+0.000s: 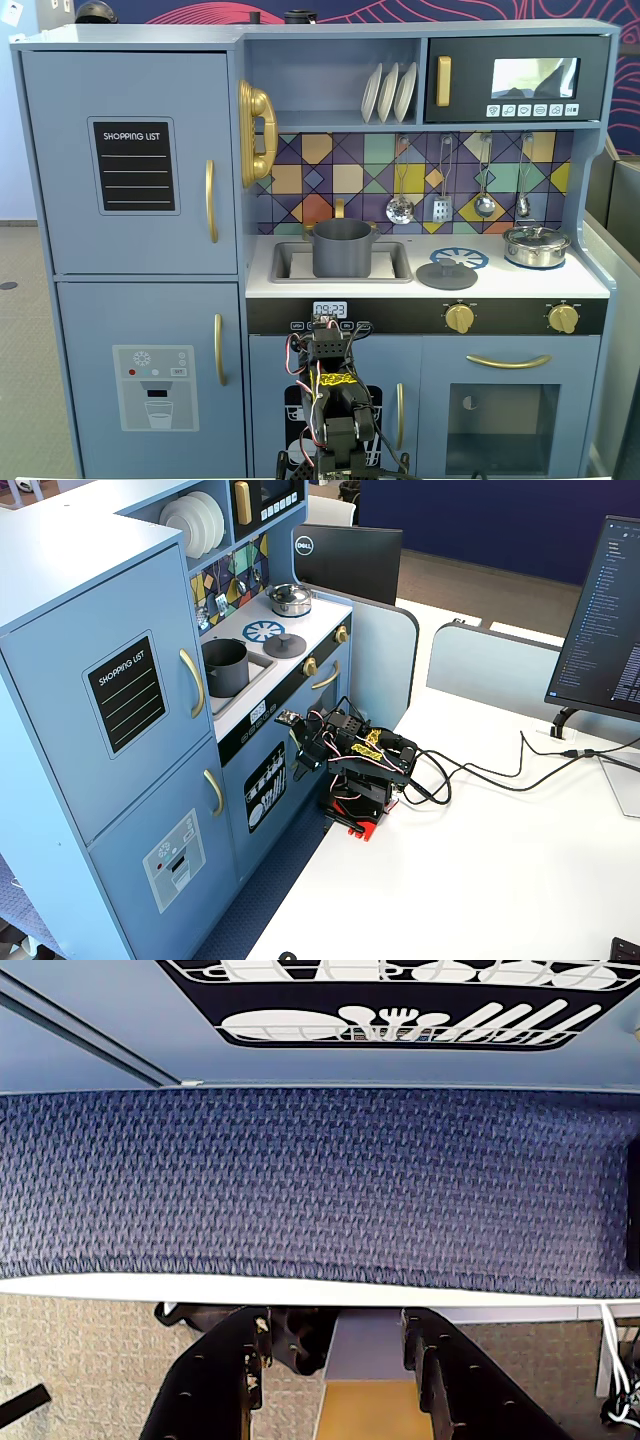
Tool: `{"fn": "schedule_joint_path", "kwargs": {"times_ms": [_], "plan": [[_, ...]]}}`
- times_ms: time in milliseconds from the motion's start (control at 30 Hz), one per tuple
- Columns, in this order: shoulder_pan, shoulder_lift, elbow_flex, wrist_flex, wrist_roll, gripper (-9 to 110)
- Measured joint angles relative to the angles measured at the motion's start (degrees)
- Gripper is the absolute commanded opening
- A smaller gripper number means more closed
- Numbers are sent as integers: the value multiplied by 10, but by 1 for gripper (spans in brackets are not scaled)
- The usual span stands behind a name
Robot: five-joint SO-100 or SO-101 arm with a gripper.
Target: Pick up the lid from the counter and put it on the gray recipient
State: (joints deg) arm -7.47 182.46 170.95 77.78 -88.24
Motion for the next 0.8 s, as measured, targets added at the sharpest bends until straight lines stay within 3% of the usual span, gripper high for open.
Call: {"fn": "schedule_joint_path", "kwargs": {"times_ms": [633, 800], "plan": [[76, -1, -1, -1, -26, 0], [86, -69, -98, 7, -43, 0]]}}
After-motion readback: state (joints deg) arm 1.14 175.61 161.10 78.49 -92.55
